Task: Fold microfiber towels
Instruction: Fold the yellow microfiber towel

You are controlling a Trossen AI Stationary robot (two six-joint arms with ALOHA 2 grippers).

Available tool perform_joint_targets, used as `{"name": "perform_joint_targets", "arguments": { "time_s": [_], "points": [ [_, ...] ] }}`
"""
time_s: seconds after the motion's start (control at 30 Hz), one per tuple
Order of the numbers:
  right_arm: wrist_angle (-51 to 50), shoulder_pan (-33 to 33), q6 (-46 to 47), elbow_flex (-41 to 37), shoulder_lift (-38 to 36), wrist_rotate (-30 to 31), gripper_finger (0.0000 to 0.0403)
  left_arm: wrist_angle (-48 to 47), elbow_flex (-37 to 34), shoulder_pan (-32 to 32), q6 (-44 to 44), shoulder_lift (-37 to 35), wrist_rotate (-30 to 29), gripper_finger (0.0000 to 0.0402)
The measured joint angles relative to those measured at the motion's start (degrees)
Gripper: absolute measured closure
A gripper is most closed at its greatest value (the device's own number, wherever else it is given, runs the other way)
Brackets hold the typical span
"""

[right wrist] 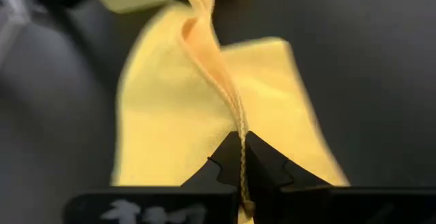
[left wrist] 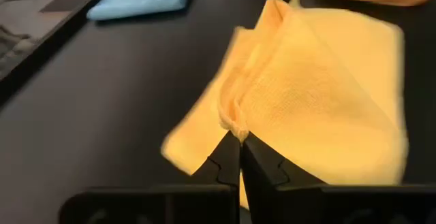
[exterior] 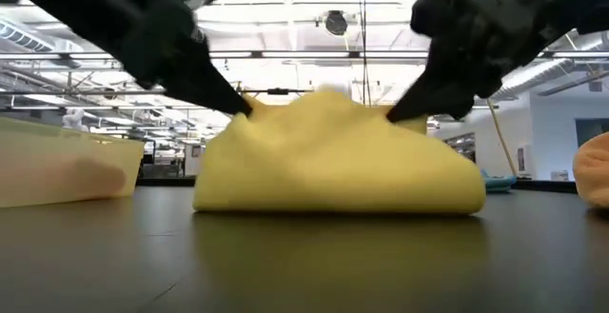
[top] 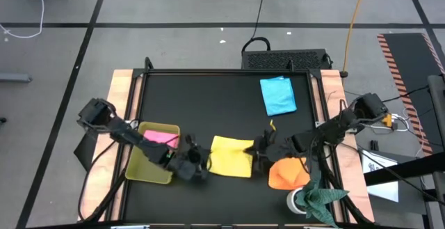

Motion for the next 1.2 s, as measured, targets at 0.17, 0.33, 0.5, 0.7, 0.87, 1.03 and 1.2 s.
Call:
{"name": "perform_joint_targets", "arguments": {
  "time_s": [0.17,0.33,0.5,0.7,0.87,1.03,1.2],
  "points": [
    [-10.1,-4.27,3.44,-0.04,-3.69,-0.05,0.0401,-0.85,0.02,6.51,-1.13,0.0,4.06,0.0393],
    [-13.14,-7.57,5.02,-0.01,-3.33,-2.62,0.0401,-3.57,0.11,11.22,-1.53,-0.01,6.29,0.0392],
    [-12.92,-10.21,4.19,0.02,-0.77,-4.77,0.0401,-3.62,0.11,13.83,-0.86,0.3,11.21,0.0394],
    [-13.75,-11.45,4.43,-0.07,0.33,-4.83,0.0401,-3.07,0.07,15.39,0.37,3.43,11.41,0.0358],
    [-13.53,-11.6,4.43,-0.04,0.33,-4.85,0.0401,-3.1,0.02,16.71,-0.11,4.87,12.93,0.032],
    [-13.74,-12.17,4.36,-0.04,0.33,-5.18,0.0401,-2.98,0.04,16.52,-1.98,1.02,16.76,0.0299],
    [-13.83,-12.17,4.17,-0.04,0.33,-5.18,0.0401,-1.86,0.09,14.79,-3.33,-1.22,22.17,0.0302]
  ]
}}
